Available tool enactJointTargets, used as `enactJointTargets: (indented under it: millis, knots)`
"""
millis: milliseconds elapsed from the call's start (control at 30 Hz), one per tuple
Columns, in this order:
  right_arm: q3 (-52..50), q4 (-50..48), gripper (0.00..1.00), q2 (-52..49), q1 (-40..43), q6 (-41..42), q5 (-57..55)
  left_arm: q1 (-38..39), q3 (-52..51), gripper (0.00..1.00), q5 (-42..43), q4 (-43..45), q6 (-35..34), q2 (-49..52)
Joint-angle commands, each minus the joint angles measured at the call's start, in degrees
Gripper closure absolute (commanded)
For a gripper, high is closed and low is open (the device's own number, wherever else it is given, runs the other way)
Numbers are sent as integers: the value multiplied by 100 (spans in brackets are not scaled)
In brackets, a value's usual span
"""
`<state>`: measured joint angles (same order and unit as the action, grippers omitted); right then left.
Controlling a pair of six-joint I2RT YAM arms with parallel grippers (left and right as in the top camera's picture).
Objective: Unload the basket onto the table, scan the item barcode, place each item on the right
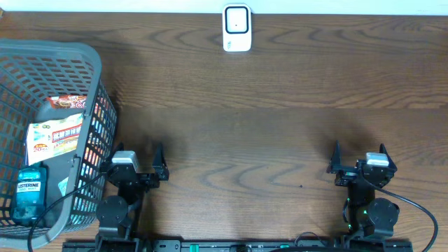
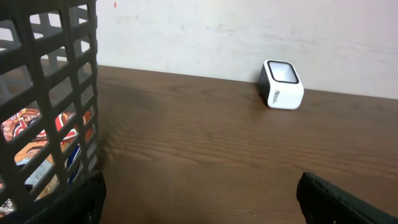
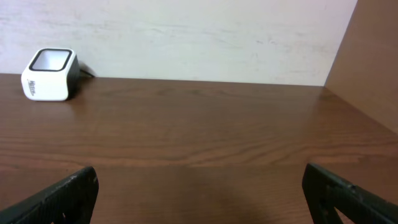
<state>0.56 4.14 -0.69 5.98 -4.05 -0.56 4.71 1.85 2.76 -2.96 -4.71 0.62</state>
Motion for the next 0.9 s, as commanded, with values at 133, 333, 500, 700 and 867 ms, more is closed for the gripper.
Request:
enactJointTargets:
  millis: [133, 333, 500, 700, 867]
  knots:
    - [-24, 11, 1, 31, 37, -74, 52, 20, -162, 2, -90, -98, -50, -39]
    - [-24, 11, 1, 31, 37, -74, 55, 20, -162, 2, -87, -98, -50, -39]
    - [-24, 11, 1, 31, 37, -74, 52, 20, -162, 2, -87, -83, -50, -39]
    - [-24, 11, 1, 31, 37, -74, 52, 20, -162, 2, -413, -59, 59, -39]
    - [-24, 11, 1, 31, 37, -74, 52, 20, -162, 2, -472, -87, 52, -39]
